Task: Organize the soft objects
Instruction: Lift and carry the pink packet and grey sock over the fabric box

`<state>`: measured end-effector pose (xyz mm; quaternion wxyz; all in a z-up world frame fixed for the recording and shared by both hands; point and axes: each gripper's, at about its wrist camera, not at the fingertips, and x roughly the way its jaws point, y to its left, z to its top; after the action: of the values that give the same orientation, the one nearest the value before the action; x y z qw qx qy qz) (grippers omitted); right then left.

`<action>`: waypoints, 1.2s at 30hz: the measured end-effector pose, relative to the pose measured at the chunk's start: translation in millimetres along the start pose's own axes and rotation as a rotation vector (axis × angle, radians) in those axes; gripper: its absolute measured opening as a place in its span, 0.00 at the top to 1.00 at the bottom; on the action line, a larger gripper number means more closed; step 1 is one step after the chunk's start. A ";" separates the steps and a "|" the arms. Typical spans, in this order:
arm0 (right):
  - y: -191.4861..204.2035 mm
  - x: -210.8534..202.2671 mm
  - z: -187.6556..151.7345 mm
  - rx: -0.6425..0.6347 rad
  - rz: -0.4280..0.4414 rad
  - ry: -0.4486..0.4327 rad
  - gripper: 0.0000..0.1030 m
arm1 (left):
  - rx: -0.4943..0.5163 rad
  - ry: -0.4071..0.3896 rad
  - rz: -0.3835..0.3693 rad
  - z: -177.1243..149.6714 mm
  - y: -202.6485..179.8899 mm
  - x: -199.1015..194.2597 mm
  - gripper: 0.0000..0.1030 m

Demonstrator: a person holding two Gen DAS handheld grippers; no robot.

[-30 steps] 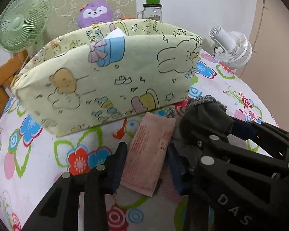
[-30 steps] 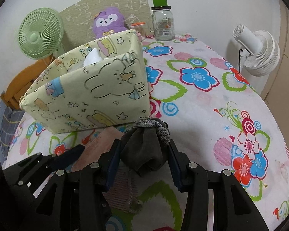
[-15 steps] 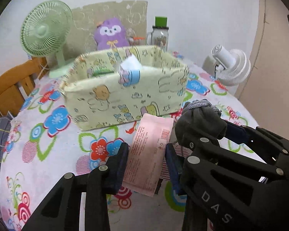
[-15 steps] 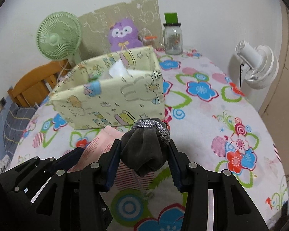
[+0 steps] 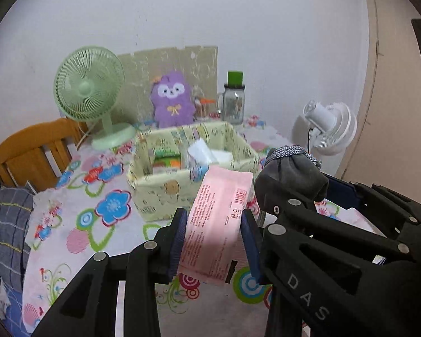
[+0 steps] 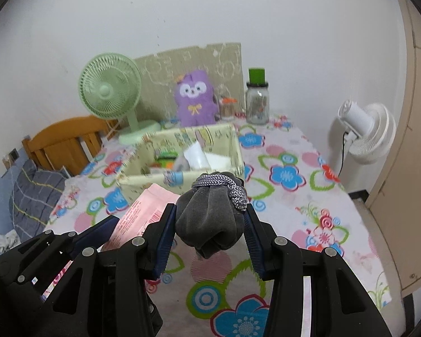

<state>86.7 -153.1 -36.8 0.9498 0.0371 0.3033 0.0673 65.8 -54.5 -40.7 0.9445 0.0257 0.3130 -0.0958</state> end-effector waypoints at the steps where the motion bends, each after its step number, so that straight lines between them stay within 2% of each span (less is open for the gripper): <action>1: 0.7 -4.0 2.8 -0.003 0.001 -0.009 0.51 | 0.000 -0.007 0.000 2.0 -0.3 -3.1 0.62; 9: 3.5 -27.0 27.9 -0.016 0.008 -0.069 0.51 | 0.007 -0.068 0.016 26.4 -3.7 -23.0 0.62; 17: 4.0 -22.3 53.9 -0.022 0.035 -0.093 0.51 | -0.002 -0.093 0.021 48.2 1.7 -19.4 0.61; 36: 6.0 48.4 92.9 -0.049 0.042 -0.064 0.51 | -0.054 -0.059 0.048 85.2 30.8 53.3 0.61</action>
<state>179.1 -142.6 11.7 0.9580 0.0223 0.2704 0.0932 163.7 -42.3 -4.4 0.9557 0.0049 0.2870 -0.0651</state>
